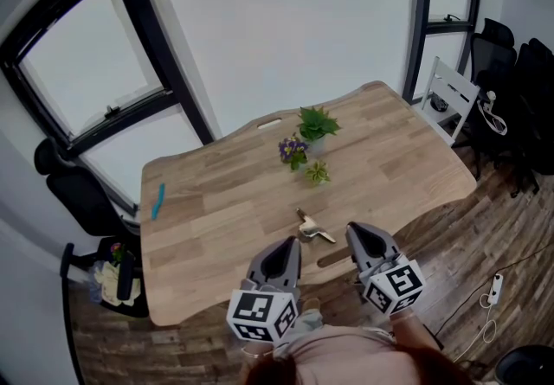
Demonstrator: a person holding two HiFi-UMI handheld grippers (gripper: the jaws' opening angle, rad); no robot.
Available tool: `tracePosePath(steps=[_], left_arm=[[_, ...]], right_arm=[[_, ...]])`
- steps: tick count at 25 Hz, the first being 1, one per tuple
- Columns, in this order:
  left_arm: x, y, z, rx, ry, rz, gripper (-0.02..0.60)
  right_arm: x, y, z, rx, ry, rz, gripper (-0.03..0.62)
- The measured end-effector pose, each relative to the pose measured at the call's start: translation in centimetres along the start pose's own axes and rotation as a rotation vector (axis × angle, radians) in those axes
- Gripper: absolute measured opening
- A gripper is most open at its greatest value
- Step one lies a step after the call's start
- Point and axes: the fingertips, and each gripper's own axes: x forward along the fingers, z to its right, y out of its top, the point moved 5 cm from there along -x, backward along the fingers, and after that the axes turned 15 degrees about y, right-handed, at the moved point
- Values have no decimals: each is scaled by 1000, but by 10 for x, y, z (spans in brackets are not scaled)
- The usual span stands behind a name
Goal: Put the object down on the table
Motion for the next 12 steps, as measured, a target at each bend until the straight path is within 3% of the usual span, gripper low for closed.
tracePosePath(steps=[12], left_arm=[[3, -1, -12, 8, -11, -14, 2]], right_arm=[[9, 0, -2, -31, -49, -22, 0]])
